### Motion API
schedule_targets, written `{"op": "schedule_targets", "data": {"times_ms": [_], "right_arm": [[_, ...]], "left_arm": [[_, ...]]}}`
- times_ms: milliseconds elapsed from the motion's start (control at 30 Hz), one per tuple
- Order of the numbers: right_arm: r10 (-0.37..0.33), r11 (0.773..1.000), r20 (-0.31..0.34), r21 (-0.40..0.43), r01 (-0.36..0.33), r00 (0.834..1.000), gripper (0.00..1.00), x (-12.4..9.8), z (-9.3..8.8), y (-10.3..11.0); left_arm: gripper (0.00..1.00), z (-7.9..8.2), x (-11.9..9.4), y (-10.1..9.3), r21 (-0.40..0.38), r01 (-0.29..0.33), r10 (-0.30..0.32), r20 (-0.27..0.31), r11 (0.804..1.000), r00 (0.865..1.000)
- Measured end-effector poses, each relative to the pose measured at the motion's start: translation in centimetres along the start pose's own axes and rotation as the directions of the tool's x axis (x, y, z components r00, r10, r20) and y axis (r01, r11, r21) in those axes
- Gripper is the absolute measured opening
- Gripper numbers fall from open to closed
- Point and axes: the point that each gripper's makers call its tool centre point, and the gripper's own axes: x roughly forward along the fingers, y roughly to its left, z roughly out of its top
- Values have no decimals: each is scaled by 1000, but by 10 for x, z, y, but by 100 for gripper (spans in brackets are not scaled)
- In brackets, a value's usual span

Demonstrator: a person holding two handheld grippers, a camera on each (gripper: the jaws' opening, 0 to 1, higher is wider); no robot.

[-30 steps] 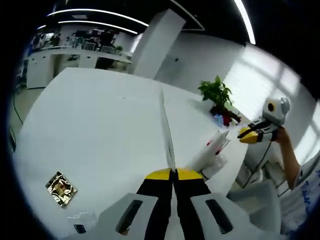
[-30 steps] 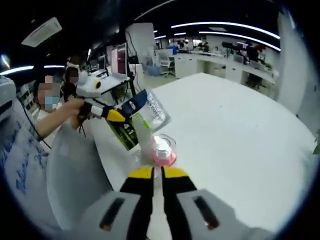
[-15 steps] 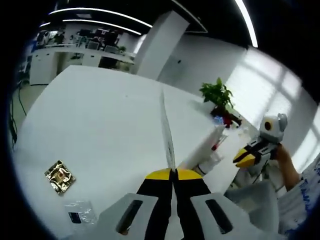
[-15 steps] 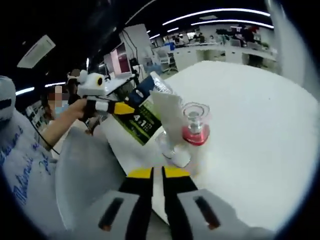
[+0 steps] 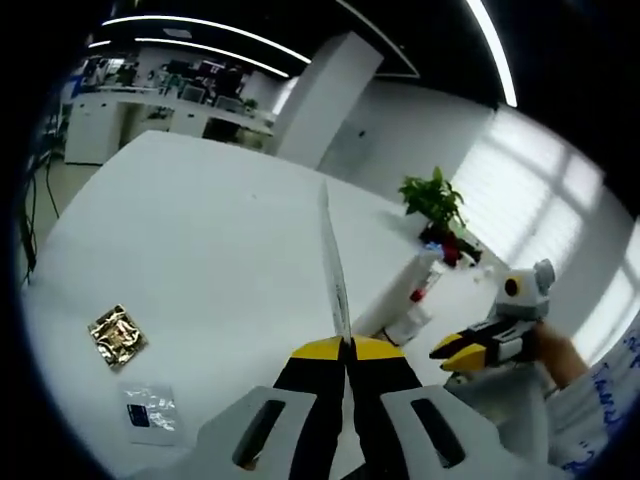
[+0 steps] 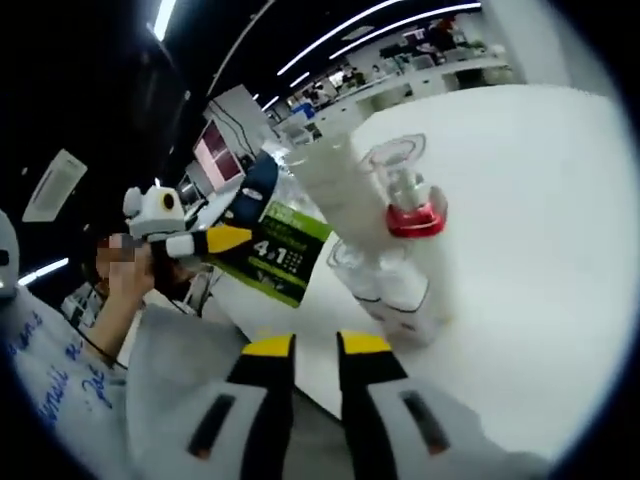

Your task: Arrange the skincare products in the storage area until every visible bottle or jar stands upright without overlapping.

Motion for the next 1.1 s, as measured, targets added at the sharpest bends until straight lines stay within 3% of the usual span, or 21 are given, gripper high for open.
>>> {"op": "schedule_targets", "data": {"times_ms": [100,267,467,633,900,933,1033,1100], "right_arm": [[20,998,34,57,-22,999,20,7,2,5],[23,997,12,75,-24,1000,23,18,-7,8],[104,966,107,226,-126,989,23,27,2,22],[116,956,114,256,-142,987,26,36,1,26],[193,881,173,404,-249,966,31,49,2,40],[212,855,202,435,-282,956,31,50,6,43],[241,807,240,488,-331,940,29,53,10,47],[247,800,242,495,-339,938,27,56,10,48]], "left_arm": [[0,-1,-3,-2,-18,10,-10,16,1000,1000],[0,-3,-8,-5,-54,21,-19,43,998,999],[0,-1,-13,-8,-92,50,-43,72,995,997],[0,-1,-13,-7,-102,64,-56,78,993,995],[0,6,-18,-10,-129,96,-83,107,987,991],[0,6,-19,-9,-129,97,-83,108,987,991],[0,8,-20,-10,-143,111,-95,118,983,989],[0,8,-21,-11,-147,116,-98,120,982,988]]}}
